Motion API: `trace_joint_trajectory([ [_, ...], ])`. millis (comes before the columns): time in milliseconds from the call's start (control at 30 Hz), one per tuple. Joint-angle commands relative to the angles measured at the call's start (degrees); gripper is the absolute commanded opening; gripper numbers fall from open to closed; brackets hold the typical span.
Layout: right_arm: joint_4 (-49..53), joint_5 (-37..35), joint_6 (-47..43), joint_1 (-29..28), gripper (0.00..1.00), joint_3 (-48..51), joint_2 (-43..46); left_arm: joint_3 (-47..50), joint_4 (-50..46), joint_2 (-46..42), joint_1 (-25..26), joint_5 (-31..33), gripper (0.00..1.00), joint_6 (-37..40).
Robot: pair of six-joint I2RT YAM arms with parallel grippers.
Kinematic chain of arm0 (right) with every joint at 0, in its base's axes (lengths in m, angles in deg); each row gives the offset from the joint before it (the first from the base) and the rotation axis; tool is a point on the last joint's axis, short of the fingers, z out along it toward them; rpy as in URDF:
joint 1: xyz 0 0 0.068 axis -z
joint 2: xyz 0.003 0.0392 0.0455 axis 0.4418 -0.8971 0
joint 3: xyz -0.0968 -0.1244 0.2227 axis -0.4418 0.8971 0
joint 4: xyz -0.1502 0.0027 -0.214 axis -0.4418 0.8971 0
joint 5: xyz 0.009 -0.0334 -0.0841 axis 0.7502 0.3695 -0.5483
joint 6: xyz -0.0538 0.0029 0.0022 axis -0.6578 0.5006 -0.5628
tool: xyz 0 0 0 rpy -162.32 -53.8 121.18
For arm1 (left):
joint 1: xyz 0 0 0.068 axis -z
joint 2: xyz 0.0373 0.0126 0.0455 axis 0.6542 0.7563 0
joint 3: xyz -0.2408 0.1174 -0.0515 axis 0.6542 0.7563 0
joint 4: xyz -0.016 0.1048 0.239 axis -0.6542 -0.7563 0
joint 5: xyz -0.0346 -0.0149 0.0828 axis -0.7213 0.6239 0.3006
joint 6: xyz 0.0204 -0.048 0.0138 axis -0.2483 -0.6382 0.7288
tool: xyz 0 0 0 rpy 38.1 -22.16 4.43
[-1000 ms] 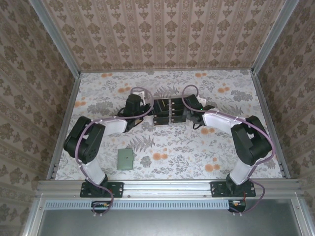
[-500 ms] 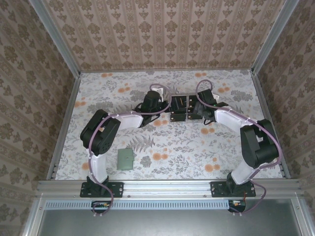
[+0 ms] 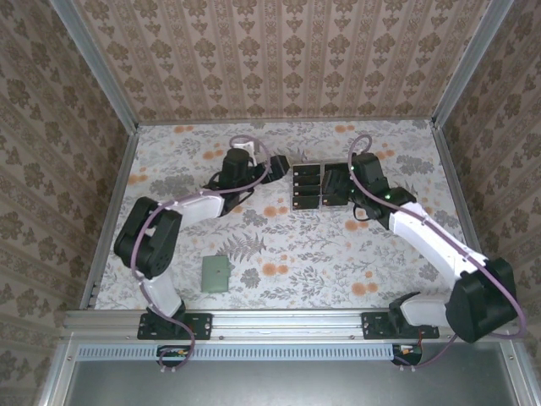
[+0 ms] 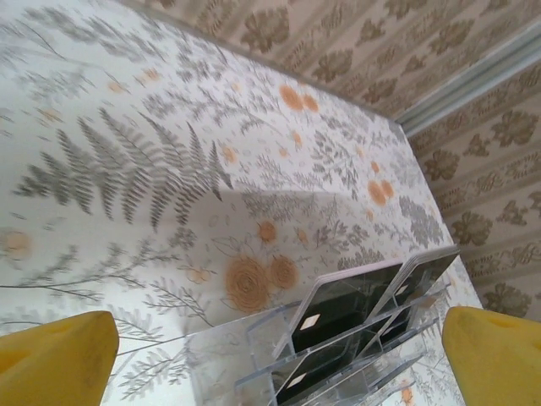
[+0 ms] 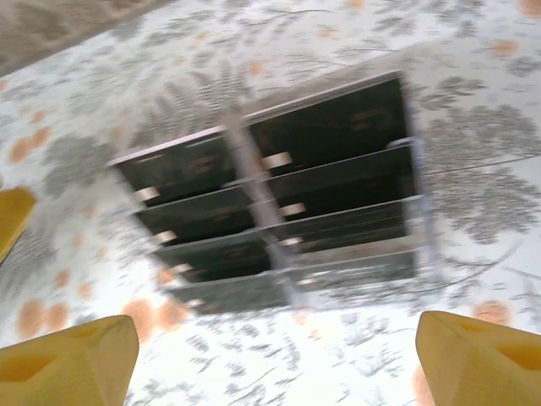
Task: Put the credit cards into the card holder
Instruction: Move the card holder to the center of the table.
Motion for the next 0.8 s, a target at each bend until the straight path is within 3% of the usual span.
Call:
trace_joint_trajectory([
  [0, 3.45, 0.85, 2.25, -6.7, 0.86, 1.75, 1.86, 3.3, -3.26, -7.11, -2.83, 0.16, 1.0, 1.52],
  [167, 1.15, -0.53, 8.42, -19.96, 0.83, 2.1, -2.86, 6.43, -18.94, -18.32, -8.13, 2.84, 1.0, 8.31],
  [367, -4.58, 0.86, 13.92, -34.61, 0.78, -4.08, -18.6, 11.12, -32.87, -31.35, -15.34, 5.49, 1.0, 11.74],
  [567, -6.41, 1.45, 17.02, -42.08, 0.69, -13.33, -32.52, 15.67, -40.17, -39.84, -20.65, 6.14, 1.0, 12.88],
  [767, -5.67, 0.86, 18.68, -44.65, 0.63, -19.38, -39.01, 18.95, -42.27, -44.28, -22.97, 6.19, 1.0, 12.01],
])
